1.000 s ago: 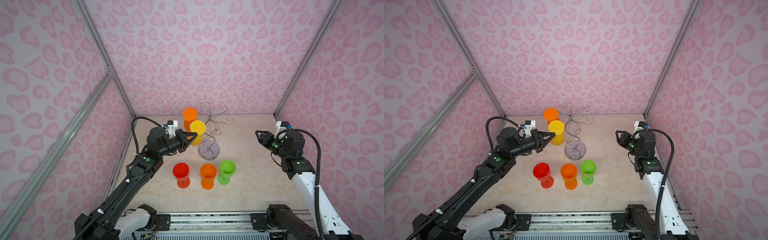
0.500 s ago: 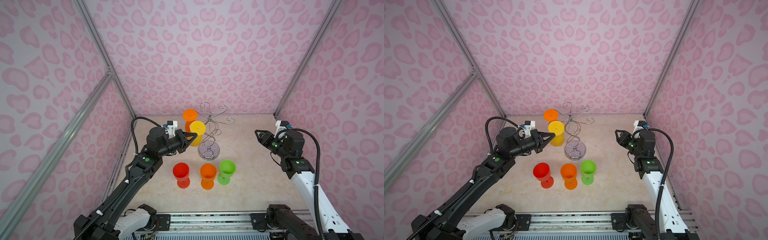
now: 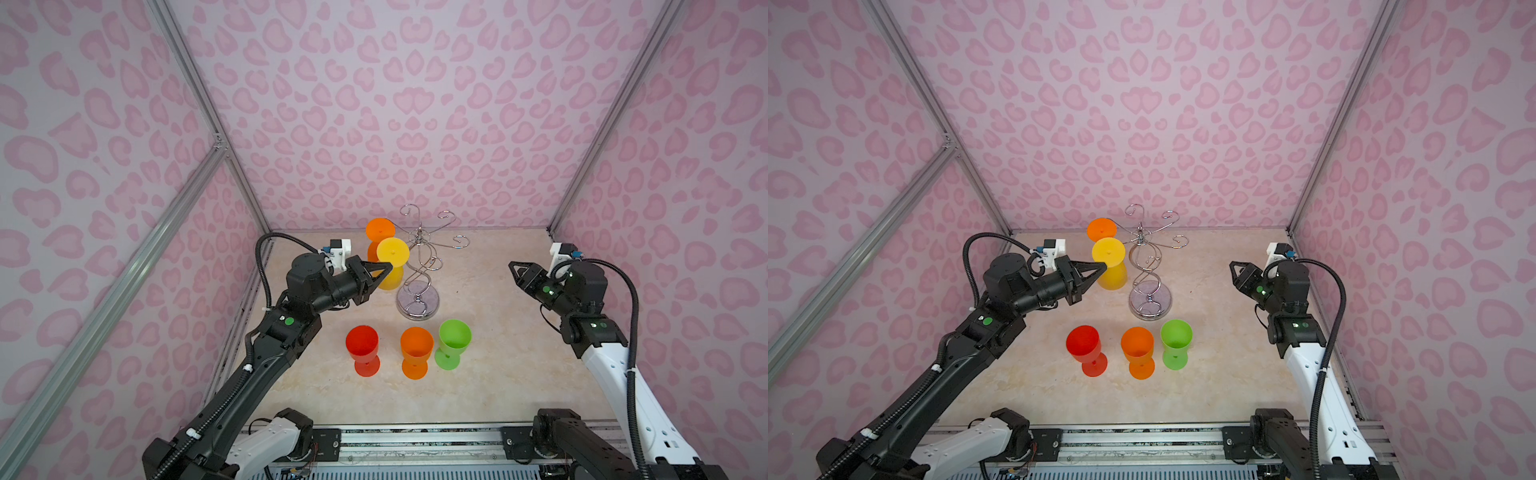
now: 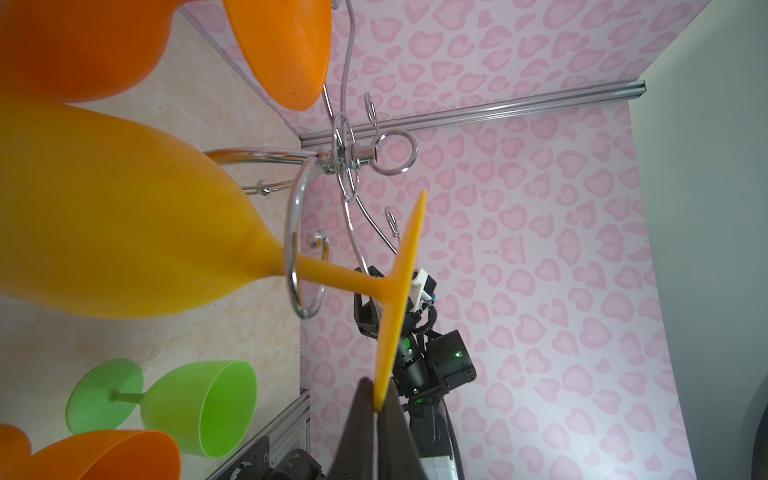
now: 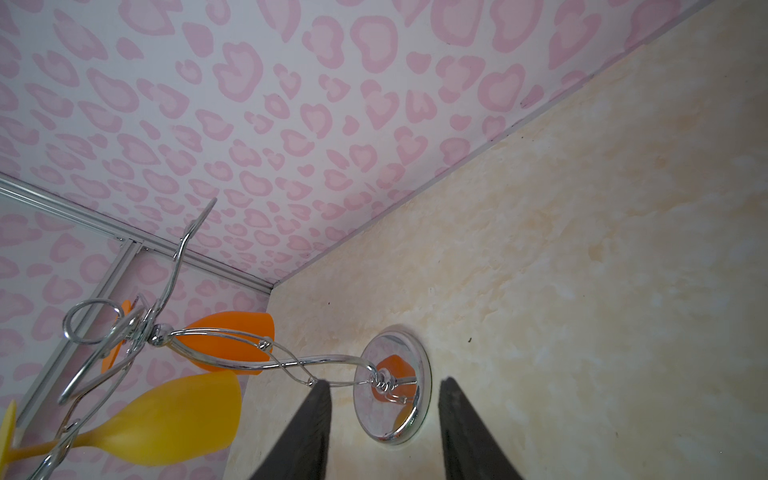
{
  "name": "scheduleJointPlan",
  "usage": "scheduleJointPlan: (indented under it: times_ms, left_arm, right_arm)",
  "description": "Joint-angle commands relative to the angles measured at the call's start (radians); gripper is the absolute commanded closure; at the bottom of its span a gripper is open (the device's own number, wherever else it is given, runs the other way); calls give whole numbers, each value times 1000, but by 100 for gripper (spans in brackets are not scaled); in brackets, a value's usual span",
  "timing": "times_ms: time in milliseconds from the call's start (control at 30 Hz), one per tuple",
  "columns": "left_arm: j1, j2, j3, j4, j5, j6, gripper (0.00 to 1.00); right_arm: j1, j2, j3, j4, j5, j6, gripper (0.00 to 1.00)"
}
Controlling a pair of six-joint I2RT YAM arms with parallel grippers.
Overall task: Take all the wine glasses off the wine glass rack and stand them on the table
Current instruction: 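Close the left gripper on the yellow glass base, then lift the yellow glass off its rack hook with the left gripper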
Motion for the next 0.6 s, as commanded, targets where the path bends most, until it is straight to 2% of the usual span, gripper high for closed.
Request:
scheduleJointPlan:
  times_ms: [0,567]
  left_arm:
    - [8,-11,4,18,16,-6,97]
    - [37,-18,-22,36,32,-71,97]
  right_arm:
    - [-1,-3,-11,27,-3,1,57]
    - [-2,3,-24,44,-8,7,57]
